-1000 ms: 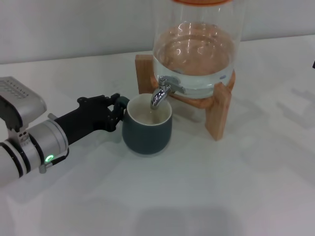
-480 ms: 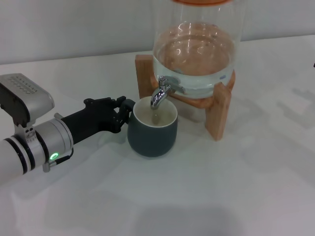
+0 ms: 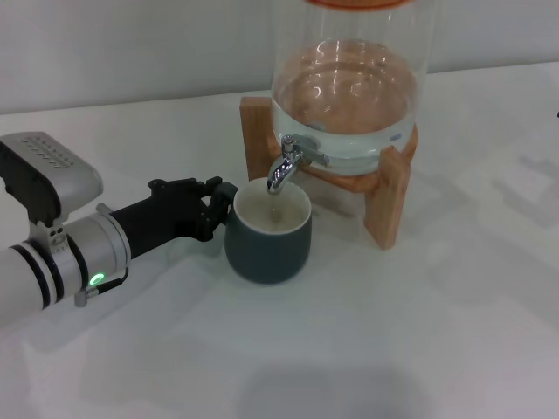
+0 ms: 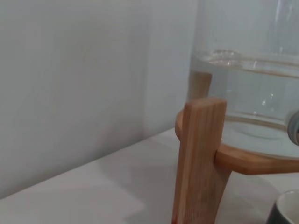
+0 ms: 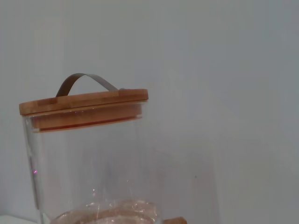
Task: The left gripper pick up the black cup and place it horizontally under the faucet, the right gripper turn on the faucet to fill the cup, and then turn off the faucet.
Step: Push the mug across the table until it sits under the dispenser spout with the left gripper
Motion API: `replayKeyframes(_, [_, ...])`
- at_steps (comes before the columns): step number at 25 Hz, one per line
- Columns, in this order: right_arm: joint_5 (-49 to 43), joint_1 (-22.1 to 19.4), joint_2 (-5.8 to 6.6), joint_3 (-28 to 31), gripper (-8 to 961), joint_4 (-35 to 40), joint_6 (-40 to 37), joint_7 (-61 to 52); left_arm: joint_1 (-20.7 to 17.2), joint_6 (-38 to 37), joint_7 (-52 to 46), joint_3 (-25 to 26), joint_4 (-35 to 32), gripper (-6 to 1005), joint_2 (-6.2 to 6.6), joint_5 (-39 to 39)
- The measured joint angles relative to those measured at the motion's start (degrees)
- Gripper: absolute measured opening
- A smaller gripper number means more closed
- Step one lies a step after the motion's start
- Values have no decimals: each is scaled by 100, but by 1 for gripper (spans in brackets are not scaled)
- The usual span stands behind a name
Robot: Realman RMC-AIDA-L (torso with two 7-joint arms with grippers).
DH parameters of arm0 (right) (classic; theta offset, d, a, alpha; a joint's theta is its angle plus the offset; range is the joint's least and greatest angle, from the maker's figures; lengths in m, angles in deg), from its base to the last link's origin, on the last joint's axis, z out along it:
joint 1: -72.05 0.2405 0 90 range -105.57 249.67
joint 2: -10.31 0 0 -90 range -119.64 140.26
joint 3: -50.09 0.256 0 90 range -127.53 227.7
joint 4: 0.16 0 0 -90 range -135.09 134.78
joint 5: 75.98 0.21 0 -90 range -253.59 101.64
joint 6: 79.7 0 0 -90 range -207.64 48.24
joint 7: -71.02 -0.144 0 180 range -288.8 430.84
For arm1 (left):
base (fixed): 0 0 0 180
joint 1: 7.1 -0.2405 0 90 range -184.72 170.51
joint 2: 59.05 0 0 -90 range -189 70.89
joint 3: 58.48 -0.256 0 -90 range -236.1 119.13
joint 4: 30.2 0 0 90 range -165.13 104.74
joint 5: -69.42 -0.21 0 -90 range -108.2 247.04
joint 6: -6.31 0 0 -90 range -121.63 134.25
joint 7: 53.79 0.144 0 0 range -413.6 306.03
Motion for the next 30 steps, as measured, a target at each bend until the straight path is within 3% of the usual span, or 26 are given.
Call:
replayKeyframes(10, [58,-14,0,-4,721,-29,4,12,18,-51,1,0,20,215,-14,-34])
replayKeyframes(23, [60,-27,0,19,720,-62,9,25,-22,-54,-39,56,-7,409,-16,11])
replayKeyframes(30, [60,-27,0,19,720,-62,17,26,-35,-52,-49,30,10,409,-7,26])
